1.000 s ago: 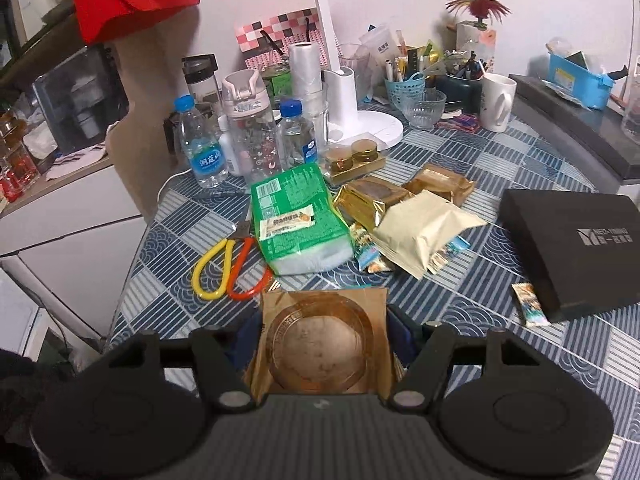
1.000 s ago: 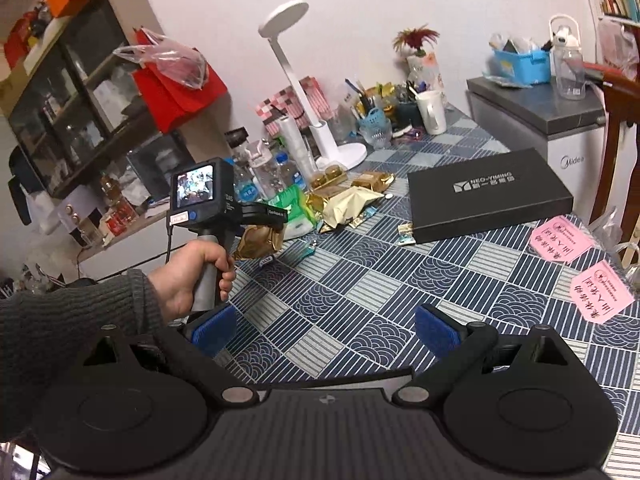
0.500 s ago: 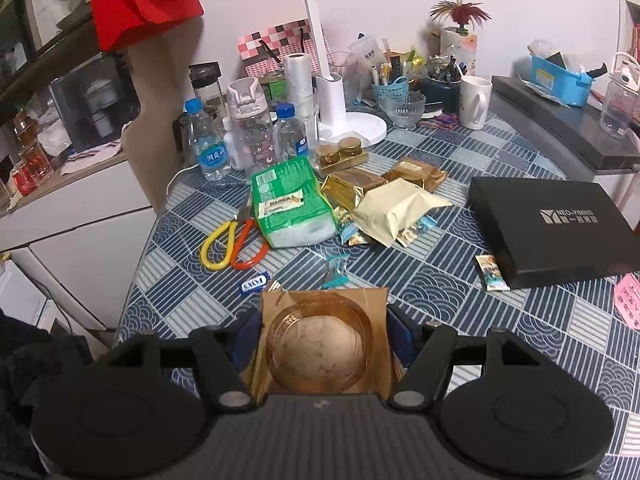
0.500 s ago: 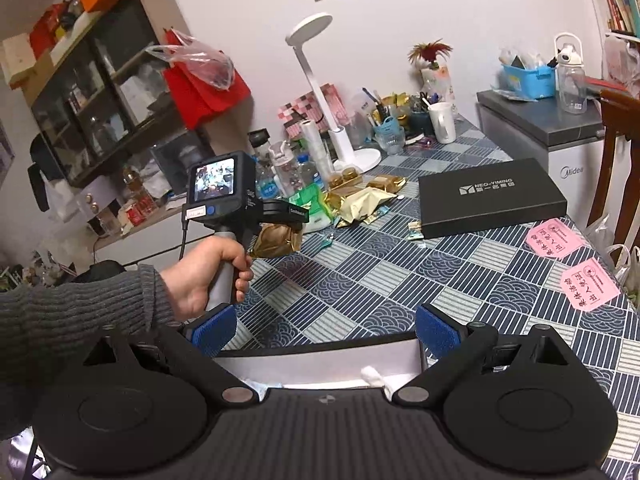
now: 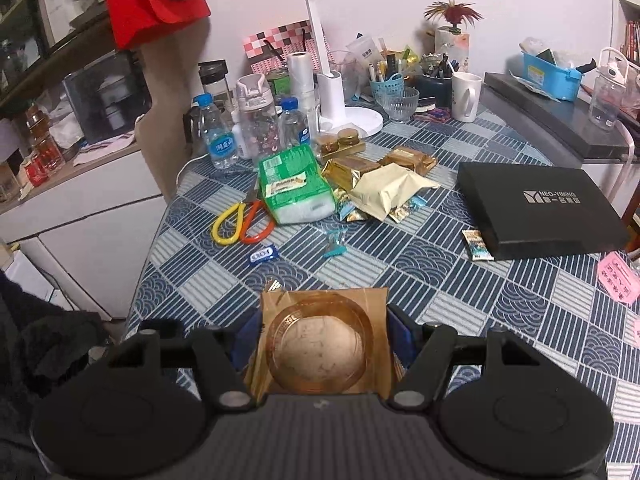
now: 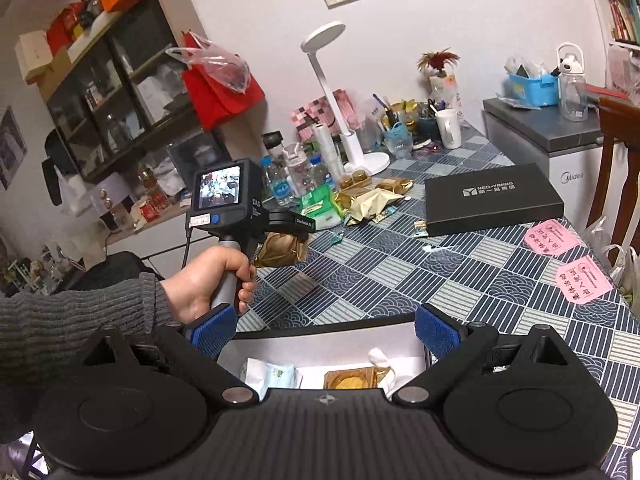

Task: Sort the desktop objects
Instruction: 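Lift the mooncake packet and carry it toward the white box with the left gripper, then lower the mooncake packet into the white box and open the left gripper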

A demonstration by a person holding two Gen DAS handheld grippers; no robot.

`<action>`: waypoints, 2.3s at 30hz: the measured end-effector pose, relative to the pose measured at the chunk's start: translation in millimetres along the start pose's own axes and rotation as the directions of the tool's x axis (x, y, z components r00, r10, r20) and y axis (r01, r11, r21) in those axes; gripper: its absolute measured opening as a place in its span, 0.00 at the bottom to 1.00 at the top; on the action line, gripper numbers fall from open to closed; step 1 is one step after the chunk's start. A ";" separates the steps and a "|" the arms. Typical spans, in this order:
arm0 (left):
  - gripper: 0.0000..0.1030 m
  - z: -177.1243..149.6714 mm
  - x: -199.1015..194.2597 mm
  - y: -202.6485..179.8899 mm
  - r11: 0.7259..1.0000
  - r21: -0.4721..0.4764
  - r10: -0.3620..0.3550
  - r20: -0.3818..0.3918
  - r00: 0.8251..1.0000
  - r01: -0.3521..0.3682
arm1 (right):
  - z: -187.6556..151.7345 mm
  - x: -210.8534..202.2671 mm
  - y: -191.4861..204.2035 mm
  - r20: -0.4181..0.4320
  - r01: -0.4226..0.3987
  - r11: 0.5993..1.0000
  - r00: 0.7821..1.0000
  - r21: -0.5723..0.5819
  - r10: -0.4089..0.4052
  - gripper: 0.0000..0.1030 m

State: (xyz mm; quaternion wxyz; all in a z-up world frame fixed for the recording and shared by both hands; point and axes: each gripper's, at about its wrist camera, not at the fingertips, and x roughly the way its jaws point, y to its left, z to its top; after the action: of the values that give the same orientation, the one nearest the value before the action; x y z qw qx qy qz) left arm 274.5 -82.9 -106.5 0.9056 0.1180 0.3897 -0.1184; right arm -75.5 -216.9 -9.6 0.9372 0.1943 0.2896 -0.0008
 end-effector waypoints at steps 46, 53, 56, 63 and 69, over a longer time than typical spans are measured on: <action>0.77 -148.5 -73.9 -87.3 0.980 -0.040 -0.199 -0.176 0.964 0.195 | -18.5 -46.1 -40.7 0.012 -0.060 0.998 0.998 0.006 0.059 0.94; 0.77 -143.8 -51.7 -120.7 0.977 -0.032 -0.211 -0.202 0.956 0.209 | -20.9 -50.4 -55.5 0.017 -0.025 0.999 1.000 0.042 0.025 0.94; 0.77 -142.7 -41.8 -130.4 0.979 -0.021 -0.204 -0.215 0.955 0.204 | -21.3 -51.4 -60.4 0.020 -0.011 0.999 1.000 0.053 0.010 0.94; 0.79 -140.4 -28.0 -131.2 0.977 -0.061 -0.213 -0.225 0.951 0.205 | -22.5 -49.3 -67.5 0.010 0.013 0.998 1.000 0.066 -0.013 0.94; 0.82 -141.3 -25.6 -128.4 0.974 -0.074 -0.225 -0.219 0.949 0.214 | -23.1 -43.1 -67.1 -0.006 0.016 0.998 1.000 0.065 -0.016 0.94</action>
State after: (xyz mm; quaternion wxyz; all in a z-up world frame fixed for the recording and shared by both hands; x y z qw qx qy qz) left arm 122.3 -157.8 -197.8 0.8391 0.0641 0.5039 -0.1946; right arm -131.5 -275.3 -28.0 0.9296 0.2225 0.2933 -0.0174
